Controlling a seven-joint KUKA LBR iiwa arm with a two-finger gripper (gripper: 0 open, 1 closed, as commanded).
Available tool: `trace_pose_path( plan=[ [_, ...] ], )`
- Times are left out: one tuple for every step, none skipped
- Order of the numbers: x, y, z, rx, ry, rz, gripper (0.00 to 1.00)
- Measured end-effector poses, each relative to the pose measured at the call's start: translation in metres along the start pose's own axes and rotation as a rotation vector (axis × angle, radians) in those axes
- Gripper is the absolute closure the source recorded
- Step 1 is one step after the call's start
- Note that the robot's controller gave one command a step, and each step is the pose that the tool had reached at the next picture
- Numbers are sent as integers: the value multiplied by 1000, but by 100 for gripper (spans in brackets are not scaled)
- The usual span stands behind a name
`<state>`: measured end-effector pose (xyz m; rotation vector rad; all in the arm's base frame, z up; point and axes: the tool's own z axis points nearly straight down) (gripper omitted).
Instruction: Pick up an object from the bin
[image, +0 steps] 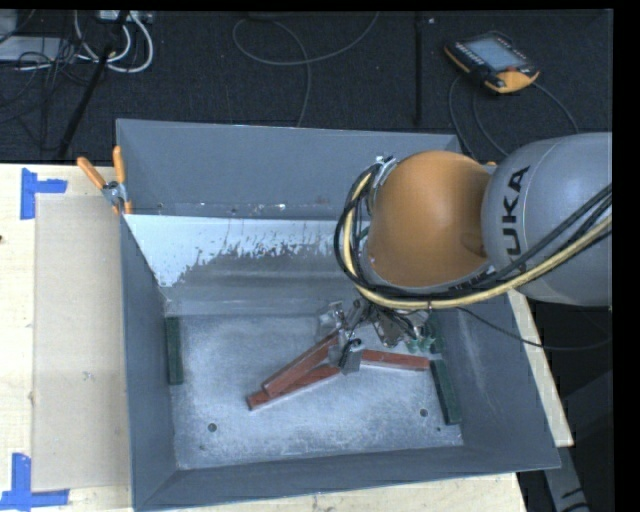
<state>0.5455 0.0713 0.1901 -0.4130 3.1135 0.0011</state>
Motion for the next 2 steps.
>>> trace_pose_path(
  plan=[
    [0, 0, 0, 0, 1, 1, 100],
    [-16, -3, -41, 0, 4, -3, 100]
  ],
)
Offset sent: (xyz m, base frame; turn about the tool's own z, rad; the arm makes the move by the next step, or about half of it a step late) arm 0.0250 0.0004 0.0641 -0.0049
